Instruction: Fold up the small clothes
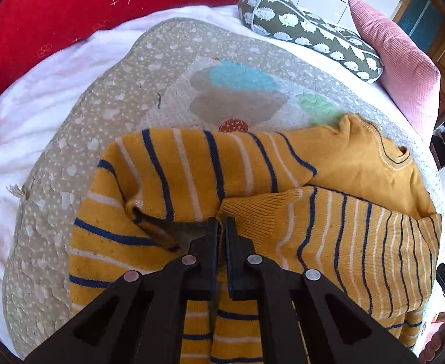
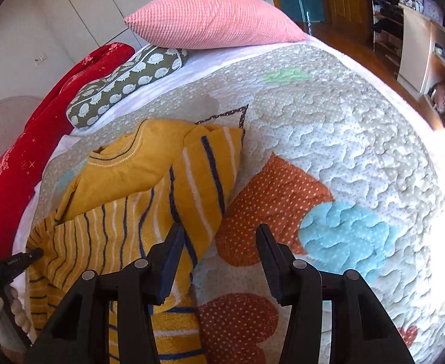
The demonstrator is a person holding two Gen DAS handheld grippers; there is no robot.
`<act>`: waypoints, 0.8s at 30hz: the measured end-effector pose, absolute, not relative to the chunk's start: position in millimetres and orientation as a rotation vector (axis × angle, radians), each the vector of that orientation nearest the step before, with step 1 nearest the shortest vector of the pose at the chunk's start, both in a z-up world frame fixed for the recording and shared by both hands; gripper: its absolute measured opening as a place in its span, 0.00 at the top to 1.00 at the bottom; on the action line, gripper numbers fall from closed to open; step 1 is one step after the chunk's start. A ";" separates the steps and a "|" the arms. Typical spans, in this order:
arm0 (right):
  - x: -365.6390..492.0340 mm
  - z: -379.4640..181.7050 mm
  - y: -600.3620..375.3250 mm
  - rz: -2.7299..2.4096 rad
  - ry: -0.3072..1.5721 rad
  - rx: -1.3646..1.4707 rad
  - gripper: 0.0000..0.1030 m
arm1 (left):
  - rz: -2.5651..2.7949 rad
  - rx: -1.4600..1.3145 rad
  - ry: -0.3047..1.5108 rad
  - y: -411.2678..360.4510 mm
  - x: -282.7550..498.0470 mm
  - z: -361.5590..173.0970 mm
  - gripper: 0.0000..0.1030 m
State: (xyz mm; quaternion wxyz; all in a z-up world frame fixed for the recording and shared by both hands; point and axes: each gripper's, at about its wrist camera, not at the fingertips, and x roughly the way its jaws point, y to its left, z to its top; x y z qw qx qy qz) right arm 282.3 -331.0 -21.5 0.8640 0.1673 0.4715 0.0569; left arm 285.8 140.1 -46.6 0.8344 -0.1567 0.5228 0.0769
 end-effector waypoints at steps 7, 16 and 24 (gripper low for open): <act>219.8 -20.8 -288.7 0.273 0.962 0.217 0.36 | 0.145 -0.363 1.097 142.4 284.9 -54.0 0.96; 225.1 -52.4 -334.7 0.020 0.961 0.447 0.93 | 0.178 -0.339 1.091 137.3 284.1 -56.8 0.96; 194.4 -39.4 -390.9 -0.074 0.868 0.556 0.94 | 0.181 -0.365 1.094 145.2 284.2 -62.6 0.93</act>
